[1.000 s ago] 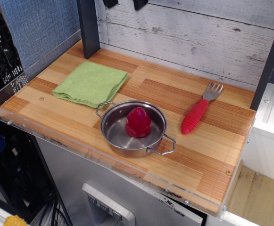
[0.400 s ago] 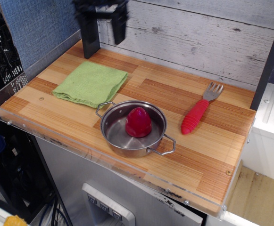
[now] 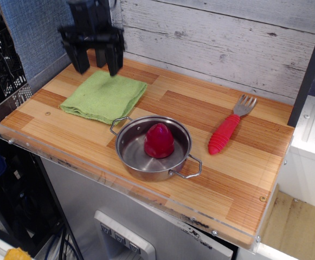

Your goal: Move the yellow cloth from right side to left side

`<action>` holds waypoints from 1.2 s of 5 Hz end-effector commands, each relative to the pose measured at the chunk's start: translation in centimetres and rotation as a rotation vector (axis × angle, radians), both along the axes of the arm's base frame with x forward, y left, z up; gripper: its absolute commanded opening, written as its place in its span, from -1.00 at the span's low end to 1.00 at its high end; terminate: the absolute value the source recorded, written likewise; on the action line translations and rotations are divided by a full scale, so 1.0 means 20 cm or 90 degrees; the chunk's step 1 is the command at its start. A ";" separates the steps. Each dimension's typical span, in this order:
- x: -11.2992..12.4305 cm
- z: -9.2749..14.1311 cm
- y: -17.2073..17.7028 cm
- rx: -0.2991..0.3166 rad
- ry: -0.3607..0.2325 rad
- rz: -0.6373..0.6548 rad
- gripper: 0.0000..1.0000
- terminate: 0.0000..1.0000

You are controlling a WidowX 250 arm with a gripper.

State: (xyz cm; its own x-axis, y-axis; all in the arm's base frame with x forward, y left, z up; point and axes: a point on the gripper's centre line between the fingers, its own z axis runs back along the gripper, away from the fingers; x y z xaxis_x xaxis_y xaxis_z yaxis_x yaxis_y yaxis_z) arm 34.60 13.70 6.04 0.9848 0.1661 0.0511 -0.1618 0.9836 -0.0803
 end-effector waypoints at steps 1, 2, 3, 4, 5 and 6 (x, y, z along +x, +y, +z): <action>0.04 0.04 0.01 0.029 -0.022 -0.087 1.00 -1.00; 0.05 -0.02 0.02 0.023 0.015 -0.123 1.00 -1.00; 0.05 -0.09 0.04 0.029 0.046 -0.122 1.00 -1.00; 0.07 -0.14 0.02 0.040 0.062 -0.128 1.00 -1.00; 0.07 -0.19 -0.02 0.064 0.072 -0.128 1.00 -1.00; 0.03 -0.26 -0.08 0.093 0.097 -0.107 1.00 -1.00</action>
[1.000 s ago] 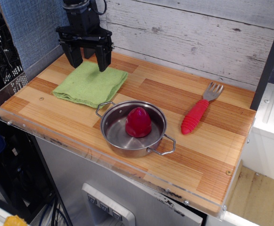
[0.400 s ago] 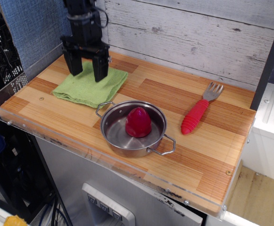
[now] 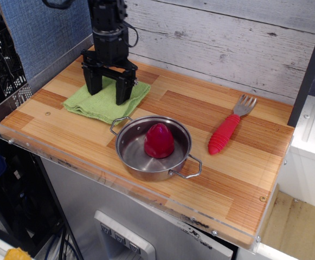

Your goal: Move the yellow cloth from right side to left side

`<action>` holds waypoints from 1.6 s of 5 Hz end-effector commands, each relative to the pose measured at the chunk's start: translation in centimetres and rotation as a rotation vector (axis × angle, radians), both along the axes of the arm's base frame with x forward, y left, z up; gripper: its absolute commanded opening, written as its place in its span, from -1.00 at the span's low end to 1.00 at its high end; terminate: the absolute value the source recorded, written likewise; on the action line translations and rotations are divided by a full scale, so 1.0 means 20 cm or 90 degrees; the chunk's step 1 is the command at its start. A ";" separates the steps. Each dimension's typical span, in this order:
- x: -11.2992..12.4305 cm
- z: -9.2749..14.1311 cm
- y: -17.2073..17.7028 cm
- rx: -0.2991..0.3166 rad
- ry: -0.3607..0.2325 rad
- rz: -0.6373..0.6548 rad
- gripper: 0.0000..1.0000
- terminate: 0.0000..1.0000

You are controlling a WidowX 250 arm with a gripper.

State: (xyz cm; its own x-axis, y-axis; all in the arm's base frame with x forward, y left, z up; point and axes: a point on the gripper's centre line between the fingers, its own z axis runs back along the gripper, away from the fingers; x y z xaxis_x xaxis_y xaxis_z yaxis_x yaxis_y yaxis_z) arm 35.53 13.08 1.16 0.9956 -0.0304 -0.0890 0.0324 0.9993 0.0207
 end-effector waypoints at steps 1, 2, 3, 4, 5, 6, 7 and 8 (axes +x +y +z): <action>-0.05 -0.06 -0.09 0.048 0.014 0.018 1.00 -1.00; -0.06 -0.07 -0.12 0.041 0.016 0.027 1.00 -1.00; 0.01 -0.06 -0.24 -0.001 -0.004 0.008 1.00 -1.00; 0.12 -0.03 -0.38 -0.041 -0.029 -0.024 1.00 -1.00; 0.20 -0.01 -0.52 -0.057 -0.055 -0.058 1.00 -1.00; 0.23 0.01 -0.62 -0.051 -0.070 -0.078 1.00 -1.00; 0.20 0.05 -0.71 -0.032 -0.089 -0.095 1.00 -1.00; 0.18 0.06 -0.75 -0.033 -0.094 -0.087 1.00 -1.00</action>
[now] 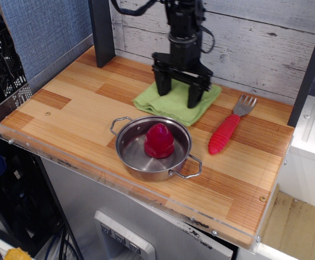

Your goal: Move the yellow cloth from right side to left side

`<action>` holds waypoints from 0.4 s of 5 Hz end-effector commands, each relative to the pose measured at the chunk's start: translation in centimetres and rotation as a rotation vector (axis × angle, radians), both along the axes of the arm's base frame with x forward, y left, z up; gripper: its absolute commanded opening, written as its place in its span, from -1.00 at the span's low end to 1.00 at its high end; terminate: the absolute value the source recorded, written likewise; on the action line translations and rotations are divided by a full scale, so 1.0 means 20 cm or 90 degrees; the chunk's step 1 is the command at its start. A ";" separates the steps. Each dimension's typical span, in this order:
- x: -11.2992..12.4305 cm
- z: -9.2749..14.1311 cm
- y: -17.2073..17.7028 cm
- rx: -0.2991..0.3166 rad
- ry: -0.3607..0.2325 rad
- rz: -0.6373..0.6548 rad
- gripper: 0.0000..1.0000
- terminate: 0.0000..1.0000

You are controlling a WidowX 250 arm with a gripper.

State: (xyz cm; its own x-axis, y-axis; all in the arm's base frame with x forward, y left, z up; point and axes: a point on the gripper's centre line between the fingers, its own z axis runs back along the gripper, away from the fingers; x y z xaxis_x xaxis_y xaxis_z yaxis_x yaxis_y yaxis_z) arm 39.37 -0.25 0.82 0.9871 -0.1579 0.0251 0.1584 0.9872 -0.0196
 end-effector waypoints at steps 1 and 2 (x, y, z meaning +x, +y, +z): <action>-0.02 0.09 -0.08 0.000 -0.025 0.008 1.00 -1.00; 0.00 0.15 -0.01 -0.021 -0.043 0.071 1.00 -1.00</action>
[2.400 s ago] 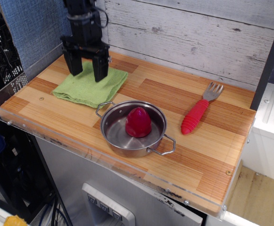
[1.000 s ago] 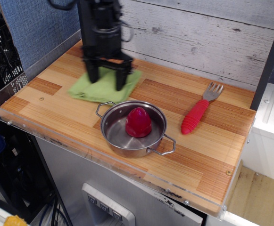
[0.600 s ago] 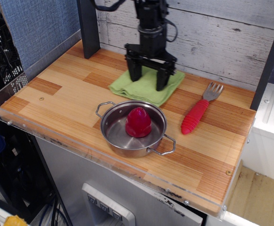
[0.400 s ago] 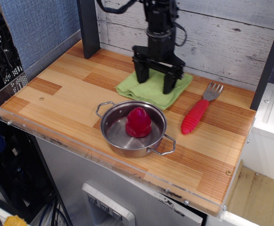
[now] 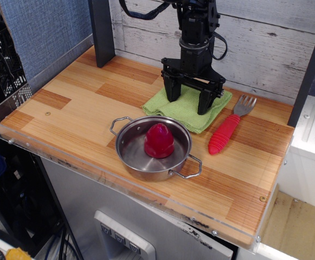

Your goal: Move the yellow cloth from right side to left side

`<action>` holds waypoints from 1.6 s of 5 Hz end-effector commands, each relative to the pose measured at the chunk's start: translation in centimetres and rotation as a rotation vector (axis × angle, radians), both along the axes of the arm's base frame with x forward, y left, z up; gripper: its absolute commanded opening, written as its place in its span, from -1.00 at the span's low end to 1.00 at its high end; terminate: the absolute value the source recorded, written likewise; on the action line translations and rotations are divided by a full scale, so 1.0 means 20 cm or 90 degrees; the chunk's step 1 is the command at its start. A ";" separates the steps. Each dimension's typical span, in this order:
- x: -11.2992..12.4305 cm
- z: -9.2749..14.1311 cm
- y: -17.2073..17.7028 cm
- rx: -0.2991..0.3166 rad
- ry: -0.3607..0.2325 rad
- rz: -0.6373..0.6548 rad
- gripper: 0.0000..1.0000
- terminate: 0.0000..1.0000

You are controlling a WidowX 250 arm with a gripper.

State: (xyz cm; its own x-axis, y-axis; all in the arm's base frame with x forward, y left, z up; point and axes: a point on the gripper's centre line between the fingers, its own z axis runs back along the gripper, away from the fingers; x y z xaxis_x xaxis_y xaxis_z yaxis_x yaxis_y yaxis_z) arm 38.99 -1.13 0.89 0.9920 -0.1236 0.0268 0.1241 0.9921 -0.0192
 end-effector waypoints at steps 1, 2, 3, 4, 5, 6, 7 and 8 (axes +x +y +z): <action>0.09 0.25 0.18 -0.051 -0.075 0.125 1.00 -1.00; 0.15 0.46 0.21 -0.049 -0.109 0.122 1.00 -1.00; 0.14 0.62 0.15 -0.053 -0.135 0.084 1.00 -1.00; 0.08 0.72 0.07 -0.048 -0.146 0.045 1.00 -1.00; 0.01 0.78 0.05 -0.040 -0.147 0.030 1.00 -1.00; -0.05 0.80 0.08 -0.034 -0.159 0.038 1.00 -1.00; -0.08 0.81 0.11 -0.024 -0.163 0.059 1.00 -1.00; -0.06 0.78 0.14 -0.032 -0.108 0.026 1.00 -1.00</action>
